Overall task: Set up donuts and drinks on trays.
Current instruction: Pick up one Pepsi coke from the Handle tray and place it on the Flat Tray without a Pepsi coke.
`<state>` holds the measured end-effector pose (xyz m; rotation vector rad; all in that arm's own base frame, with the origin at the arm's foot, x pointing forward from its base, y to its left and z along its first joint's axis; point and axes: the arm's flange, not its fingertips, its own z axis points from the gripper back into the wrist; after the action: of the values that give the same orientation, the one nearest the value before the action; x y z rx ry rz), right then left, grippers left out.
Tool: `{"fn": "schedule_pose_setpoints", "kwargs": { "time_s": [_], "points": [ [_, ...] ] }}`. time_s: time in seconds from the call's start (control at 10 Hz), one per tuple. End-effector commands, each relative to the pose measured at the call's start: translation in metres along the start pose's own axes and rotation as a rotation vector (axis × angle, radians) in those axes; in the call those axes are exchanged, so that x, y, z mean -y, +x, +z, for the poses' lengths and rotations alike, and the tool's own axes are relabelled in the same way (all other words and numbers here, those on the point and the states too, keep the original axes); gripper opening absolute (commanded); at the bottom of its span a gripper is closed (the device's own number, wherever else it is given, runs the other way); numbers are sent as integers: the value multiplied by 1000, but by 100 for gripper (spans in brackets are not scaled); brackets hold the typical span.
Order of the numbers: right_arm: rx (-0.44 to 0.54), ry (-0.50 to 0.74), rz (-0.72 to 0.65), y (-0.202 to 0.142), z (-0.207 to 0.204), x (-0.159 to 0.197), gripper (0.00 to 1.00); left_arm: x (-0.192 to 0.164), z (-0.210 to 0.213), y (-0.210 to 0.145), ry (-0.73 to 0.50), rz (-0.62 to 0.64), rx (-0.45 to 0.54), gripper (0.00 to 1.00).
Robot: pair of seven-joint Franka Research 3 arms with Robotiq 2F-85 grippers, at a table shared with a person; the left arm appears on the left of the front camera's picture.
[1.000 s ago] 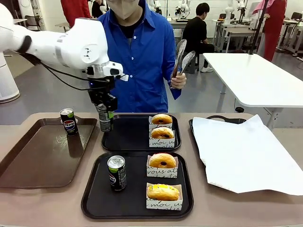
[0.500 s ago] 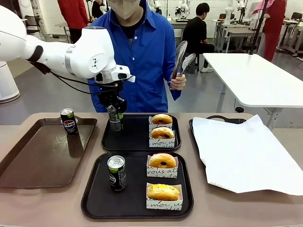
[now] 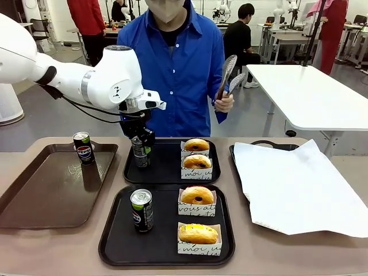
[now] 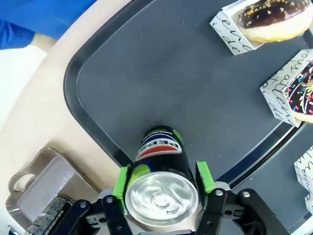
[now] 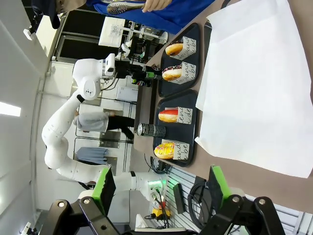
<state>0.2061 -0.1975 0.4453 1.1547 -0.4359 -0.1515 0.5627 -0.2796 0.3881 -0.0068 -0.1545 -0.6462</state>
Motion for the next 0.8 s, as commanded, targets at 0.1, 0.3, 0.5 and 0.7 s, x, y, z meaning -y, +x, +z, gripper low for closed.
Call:
{"fn": "schedule_pose_setpoints", "kwargs": {
  "time_s": [0.1, 0.3, 0.5, 0.7],
  "points": [
    [4, 13, 13, 0, 0, 1, 100, 2, 30, -9, 37, 29, 19, 100],
    [4, 13, 13, 0, 0, 1, 100, 1, 56, -19, 43, 103, -34, 100],
    [4, 13, 13, 0, 0, 1, 100, -1, 69, -34, 0, 194, -99, 100],
    [4, 13, 13, 0, 0, 1, 100, 6, 76, -54, -26, 272, -131, 100]
  ]
}}
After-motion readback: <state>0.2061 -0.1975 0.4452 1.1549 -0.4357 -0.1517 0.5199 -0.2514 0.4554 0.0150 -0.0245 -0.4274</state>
